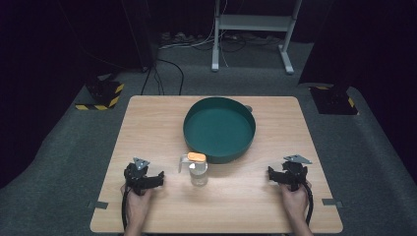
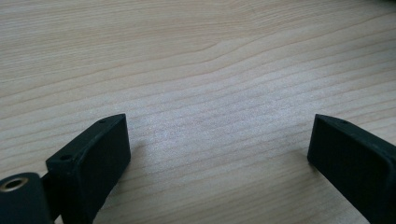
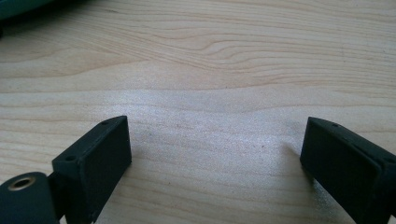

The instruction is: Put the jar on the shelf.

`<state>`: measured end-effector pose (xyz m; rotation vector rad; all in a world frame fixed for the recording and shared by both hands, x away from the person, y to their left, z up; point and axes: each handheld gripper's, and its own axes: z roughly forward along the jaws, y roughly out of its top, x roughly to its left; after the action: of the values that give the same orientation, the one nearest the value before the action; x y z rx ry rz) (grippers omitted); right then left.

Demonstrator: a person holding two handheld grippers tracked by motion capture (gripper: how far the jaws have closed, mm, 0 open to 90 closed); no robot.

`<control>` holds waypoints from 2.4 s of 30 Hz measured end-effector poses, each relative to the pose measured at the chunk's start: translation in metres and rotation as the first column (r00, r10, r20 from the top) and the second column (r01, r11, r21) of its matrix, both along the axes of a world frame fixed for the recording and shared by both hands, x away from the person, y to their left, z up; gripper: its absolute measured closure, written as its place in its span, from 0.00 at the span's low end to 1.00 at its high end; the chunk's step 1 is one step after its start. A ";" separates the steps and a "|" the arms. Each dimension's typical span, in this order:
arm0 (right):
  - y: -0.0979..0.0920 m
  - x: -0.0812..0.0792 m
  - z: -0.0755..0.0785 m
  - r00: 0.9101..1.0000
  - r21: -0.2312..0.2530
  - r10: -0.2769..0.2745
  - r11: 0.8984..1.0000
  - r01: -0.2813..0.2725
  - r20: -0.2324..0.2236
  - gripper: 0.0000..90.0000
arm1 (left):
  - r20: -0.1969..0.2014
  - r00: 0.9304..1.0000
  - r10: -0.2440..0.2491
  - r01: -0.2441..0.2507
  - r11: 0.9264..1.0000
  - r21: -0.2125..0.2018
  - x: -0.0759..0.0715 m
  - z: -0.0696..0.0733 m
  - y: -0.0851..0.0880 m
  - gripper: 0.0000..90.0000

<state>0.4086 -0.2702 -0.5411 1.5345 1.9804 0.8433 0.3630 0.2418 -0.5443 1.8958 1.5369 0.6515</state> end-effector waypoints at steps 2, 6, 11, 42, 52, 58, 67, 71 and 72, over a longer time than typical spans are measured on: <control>0.000 0.000 0.000 1.000 0.000 0.001 1.000 -0.001 0.000 0.09 | 0.000 1.000 0.000 0.000 1.000 0.001 0.000 0.000 0.000 0.07; 0.000 0.000 0.000 1.000 0.002 0.001 1.000 -0.001 -0.001 0.09 | -0.009 1.000 0.000 0.000 1.000 -0.001 0.001 0.000 0.002 0.04; 0.000 0.000 0.000 1.000 0.001 0.000 1.000 0.000 -0.001 0.09 | -0.040 0.999 0.014 -0.015 1.000 -0.006 0.002 0.003 0.002 0.03; 0.000 0.000 0.000 1.000 0.002 0.000 1.000 0.000 -0.002 0.09 | 0.193 0.950 -0.245 0.276 0.949 -0.151 -0.094 0.064 -0.051 0.06; 0.000 0.000 0.000 1.000 0.002 0.000 1.000 0.000 -0.001 0.09 | 0.238 0.917 -0.319 0.357 0.924 -0.136 -0.091 0.079 -0.088 0.10; 0.000 0.000 0.000 1.000 0.002 0.000 1.000 0.000 -0.002 0.09 | 0.251 0.906 -0.340 0.378 0.918 -0.121 -0.084 0.082 -0.105 0.12; 0.000 0.000 0.000 1.000 0.001 0.001 1.000 -0.001 -0.001 0.09 | 0.252 0.912 -0.324 0.356 0.929 -0.097 -0.067 0.082 -0.120 0.19; 0.000 0.000 0.000 1.000 0.002 0.000 1.000 0.000 -0.002 0.09 | 0.247 0.918 -0.310 0.339 0.937 -0.086 -0.059 0.081 -0.125 0.23; 0.000 0.000 0.000 1.000 0.002 0.000 1.000 0.000 -0.002 0.09 | 0.247 0.918 -0.310 0.339 0.937 -0.086 -0.059 0.081 -0.125 0.24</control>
<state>0.4087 -0.2700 -0.5412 1.5370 1.9810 0.8441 0.3037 0.1168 -0.4631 1.8492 1.0597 0.5826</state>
